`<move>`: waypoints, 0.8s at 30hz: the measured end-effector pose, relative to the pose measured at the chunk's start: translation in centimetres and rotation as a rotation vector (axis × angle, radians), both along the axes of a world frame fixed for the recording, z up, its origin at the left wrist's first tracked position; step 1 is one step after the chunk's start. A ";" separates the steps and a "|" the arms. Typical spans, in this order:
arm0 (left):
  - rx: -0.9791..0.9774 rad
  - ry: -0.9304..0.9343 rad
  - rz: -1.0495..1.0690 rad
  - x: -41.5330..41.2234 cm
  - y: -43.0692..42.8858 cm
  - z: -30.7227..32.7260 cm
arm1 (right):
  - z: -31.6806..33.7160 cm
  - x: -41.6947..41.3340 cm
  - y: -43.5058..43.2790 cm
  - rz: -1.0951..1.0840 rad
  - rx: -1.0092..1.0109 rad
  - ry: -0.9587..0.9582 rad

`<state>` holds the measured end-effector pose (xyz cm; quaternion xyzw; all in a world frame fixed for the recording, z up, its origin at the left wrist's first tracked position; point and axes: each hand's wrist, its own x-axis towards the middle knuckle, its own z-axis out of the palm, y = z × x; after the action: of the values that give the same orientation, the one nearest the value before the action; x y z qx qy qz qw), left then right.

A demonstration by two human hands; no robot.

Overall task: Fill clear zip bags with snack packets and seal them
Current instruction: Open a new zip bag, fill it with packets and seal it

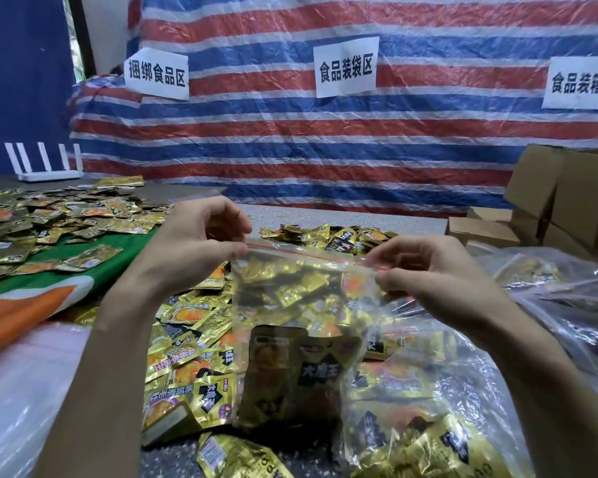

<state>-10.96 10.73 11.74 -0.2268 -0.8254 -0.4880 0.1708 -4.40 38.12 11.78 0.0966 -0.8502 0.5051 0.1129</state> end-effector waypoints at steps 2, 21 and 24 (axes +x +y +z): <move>-0.055 0.014 0.028 0.3 0.2 0.2 | -0.1 0.0 0.0 -0.020 0.089 0.000; -0.325 0.125 -0.282 3.1 4.7 0.7 | -0.3 0.5 -1.4 0.022 0.147 0.242; -0.320 0.157 -0.227 2.9 5.0 0.6 | -0.4 0.3 -1.1 0.033 0.165 0.256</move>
<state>-8.04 15.71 12.32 -0.3800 -0.8456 -0.3477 0.1404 -4.07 37.01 11.35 0.1833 -0.8657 0.4190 0.2037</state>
